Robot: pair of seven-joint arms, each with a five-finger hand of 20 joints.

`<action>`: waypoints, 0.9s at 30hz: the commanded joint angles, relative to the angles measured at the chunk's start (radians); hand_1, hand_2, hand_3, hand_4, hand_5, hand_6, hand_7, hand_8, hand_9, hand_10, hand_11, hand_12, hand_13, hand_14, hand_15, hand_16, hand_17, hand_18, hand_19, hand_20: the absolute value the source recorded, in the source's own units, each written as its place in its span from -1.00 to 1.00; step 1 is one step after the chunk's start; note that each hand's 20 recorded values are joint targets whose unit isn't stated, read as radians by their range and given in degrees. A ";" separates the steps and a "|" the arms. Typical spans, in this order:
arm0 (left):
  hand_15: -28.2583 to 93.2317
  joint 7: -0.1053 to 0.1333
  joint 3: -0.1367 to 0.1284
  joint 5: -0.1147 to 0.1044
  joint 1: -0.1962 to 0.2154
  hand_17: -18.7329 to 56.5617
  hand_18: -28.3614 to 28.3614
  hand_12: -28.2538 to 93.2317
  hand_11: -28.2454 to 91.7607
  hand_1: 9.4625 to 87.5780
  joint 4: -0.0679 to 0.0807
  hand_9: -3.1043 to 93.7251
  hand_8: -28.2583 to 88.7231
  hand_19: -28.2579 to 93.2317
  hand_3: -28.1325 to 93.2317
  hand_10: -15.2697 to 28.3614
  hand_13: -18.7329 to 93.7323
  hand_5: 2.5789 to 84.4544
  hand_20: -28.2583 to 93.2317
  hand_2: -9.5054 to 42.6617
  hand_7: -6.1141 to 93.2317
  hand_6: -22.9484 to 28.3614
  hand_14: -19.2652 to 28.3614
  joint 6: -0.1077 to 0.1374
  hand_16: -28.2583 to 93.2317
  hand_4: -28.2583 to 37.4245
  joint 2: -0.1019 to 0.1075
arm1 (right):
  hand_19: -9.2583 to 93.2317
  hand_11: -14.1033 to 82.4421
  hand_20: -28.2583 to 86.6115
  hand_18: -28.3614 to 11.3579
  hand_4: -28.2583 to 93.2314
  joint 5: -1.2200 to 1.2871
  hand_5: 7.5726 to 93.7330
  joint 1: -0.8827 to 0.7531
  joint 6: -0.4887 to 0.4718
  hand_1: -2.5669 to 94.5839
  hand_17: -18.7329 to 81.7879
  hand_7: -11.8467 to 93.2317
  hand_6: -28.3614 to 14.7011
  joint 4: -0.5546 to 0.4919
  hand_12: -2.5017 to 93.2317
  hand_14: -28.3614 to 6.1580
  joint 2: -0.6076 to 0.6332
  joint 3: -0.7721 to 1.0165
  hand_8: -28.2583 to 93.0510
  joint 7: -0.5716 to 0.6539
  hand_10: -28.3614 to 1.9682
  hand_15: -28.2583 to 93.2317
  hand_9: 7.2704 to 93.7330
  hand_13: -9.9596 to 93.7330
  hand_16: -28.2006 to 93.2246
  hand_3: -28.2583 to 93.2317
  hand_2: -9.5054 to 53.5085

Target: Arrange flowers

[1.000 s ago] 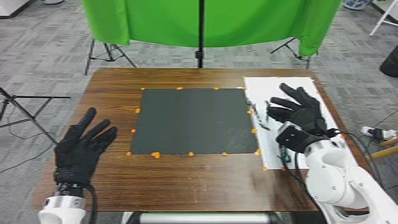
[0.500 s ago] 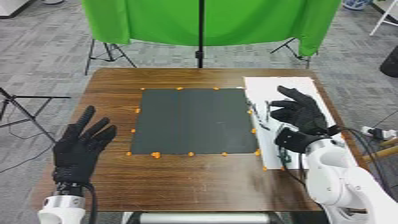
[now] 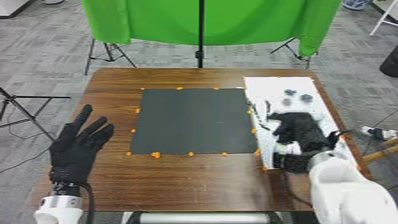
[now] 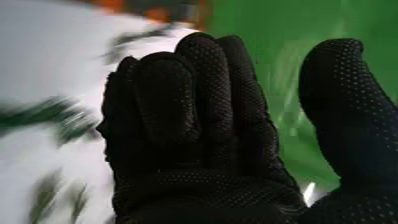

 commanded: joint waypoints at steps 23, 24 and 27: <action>0.23 -0.030 -0.015 0.009 0.001 -0.67 1.00 -0.33 -0.19 -0.72 0.002 -0.25 -0.69 0.19 0.70 0.57 -0.24 -0.23 0.00 -0.39 -0.65 0.02 0.99 0.002 -0.63 -1.00 -0.021 | 0.93 0.41 -0.22 -0.69 -0.94 -0.939 0.36 -0.147 -0.089 -0.21 0.19 -0.39 0.12 0.004 -0.57 0.01 0.014 0.023 -0.75 0.556 -0.07 0.68 0.45 0.54 -0.27 0.67 -0.94; 0.23 -0.030 -0.016 0.009 0.000 -0.67 1.00 -0.33 -0.19 -0.72 0.002 -0.25 -0.69 0.19 0.70 0.57 -0.24 -0.23 0.00 -0.39 -0.65 0.02 0.99 0.002 -0.63 -1.00 -0.022 | 0.93 0.41 -0.22 -0.69 -0.94 -0.926 0.35 -0.143 -0.101 -0.21 0.19 -0.39 0.12 0.007 -0.57 0.01 0.014 0.023 -0.75 0.556 -0.06 0.68 0.45 0.54 -0.27 0.67 -0.94; 0.23 -0.024 -0.012 0.004 0.001 -0.67 1.00 -0.33 -0.19 -0.72 0.002 -0.25 -0.69 0.18 0.70 0.57 -0.24 -0.23 0.01 -0.39 -0.65 0.02 1.00 0.007 -0.63 -1.00 -0.013 | 0.93 0.40 -0.23 -0.69 -0.94 -0.920 0.35 -0.124 -0.140 -0.21 0.19 -0.39 0.12 0.023 -0.57 0.01 0.018 0.004 -0.75 0.561 -0.07 0.68 0.45 0.54 -0.26 0.67 -0.95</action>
